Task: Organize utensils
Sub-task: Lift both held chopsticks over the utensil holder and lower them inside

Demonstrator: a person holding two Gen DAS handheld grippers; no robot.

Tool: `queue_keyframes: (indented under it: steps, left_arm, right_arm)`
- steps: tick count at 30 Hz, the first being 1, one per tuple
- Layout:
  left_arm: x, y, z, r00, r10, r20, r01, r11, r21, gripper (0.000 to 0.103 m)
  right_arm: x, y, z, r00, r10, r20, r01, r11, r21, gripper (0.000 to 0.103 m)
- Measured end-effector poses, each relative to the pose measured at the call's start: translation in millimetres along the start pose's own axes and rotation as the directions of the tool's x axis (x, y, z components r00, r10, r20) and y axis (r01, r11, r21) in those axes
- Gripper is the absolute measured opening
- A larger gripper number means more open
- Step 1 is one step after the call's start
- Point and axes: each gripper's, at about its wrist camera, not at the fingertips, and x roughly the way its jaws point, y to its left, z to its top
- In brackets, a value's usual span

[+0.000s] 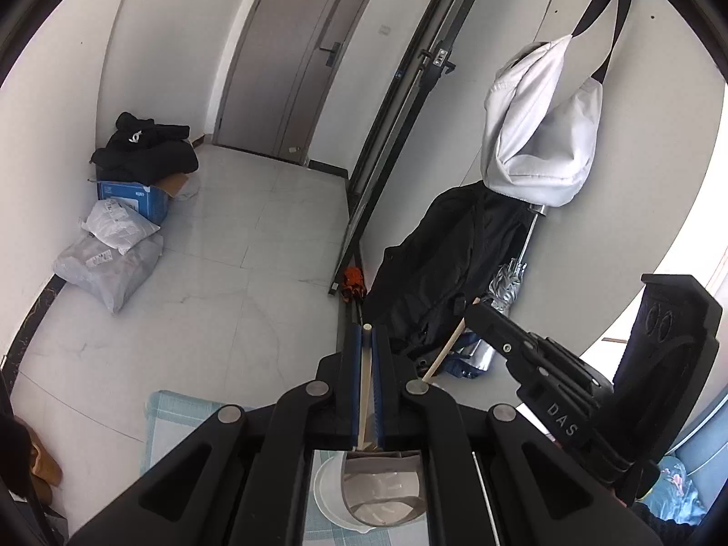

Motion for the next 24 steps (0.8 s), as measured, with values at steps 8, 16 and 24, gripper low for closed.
queue_keyframes:
  steps: [8,16,24]
  left_arm:
    - [11,2,-4,0.999,-0.009,-0.041,0.008,1.0,-0.022,0.001]
    - [24,4,-14,0.998,-0.036,-0.058,0.034,0.999,-0.035,0.001]
    - [32,1,-21,0.995,-0.062,-0.084,0.06,0.998,-0.024,0.002]
  right_arm:
    - [-6,6,-9,0.999,0.036,0.004,-0.035,0.999,-0.027,0.003]
    - [-2,7,-12,0.999,0.036,-0.037,-0.036,0.999,-0.016,0.003]
    - [8,3,-27,0.993,0.054,-0.102,-0.055,0.998,-0.006,0.003]
